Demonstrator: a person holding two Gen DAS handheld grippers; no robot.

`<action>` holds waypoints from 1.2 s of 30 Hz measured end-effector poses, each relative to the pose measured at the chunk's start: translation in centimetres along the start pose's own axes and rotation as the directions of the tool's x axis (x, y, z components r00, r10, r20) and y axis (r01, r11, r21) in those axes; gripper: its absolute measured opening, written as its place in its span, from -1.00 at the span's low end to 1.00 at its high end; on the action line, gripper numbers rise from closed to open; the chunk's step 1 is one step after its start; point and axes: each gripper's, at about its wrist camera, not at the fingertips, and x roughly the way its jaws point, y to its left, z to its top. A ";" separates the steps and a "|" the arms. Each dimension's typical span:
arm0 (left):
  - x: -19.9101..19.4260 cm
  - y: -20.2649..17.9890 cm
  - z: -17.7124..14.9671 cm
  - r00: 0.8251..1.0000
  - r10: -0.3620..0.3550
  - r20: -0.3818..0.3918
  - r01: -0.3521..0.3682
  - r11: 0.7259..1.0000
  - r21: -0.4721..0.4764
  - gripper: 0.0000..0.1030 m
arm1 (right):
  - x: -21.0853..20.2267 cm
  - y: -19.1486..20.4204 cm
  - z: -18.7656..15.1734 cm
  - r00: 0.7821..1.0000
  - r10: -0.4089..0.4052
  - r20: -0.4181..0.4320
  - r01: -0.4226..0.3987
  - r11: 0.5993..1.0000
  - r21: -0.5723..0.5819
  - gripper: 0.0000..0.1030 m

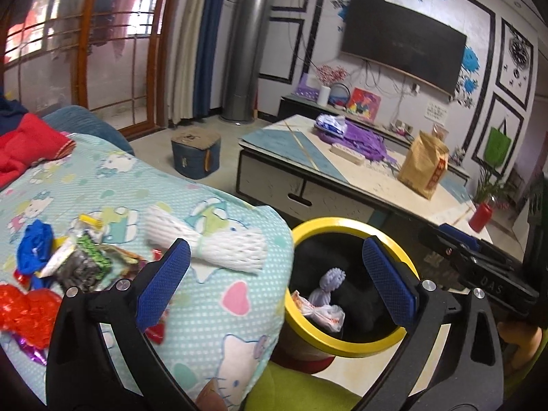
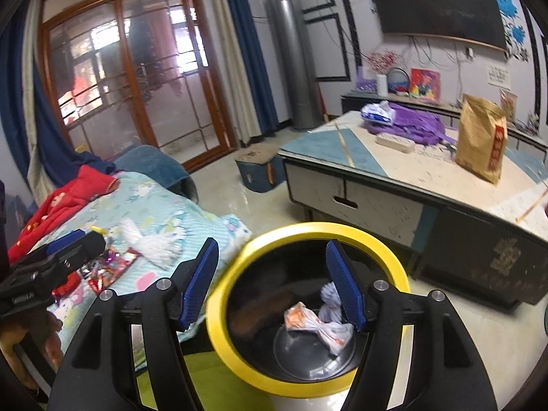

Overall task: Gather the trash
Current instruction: 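Move both tools back over the remaining trash on the bed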

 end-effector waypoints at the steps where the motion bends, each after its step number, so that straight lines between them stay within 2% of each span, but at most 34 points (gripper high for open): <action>1: -0.4 0.4 0.1 1.000 0.005 0.008 -0.005 1.000 -0.009 0.79 | -0.1 0.5 0.1 1.000 0.009 0.003 -0.009 1.000 -0.010 0.22; 17: -5.5 6.1 0.6 0.981 0.153 0.117 -0.143 0.986 -0.091 0.79 | 0.2 8.8 0.7 0.989 0.151 -0.012 -0.151 0.976 -0.159 0.24; 29: -8.4 10.5 0.4 0.960 0.241 0.140 -0.216 0.961 -0.171 0.79 | 0.8 14.5 0.4 0.968 0.244 -0.054 -0.250 0.939 -0.238 0.25; 36: -10.1 13.8 0.0 0.942 0.308 0.131 -0.272 0.933 -0.236 0.79 | 2.0 17.1 0.3 0.958 0.271 -0.091 -0.286 0.925 -0.252 0.26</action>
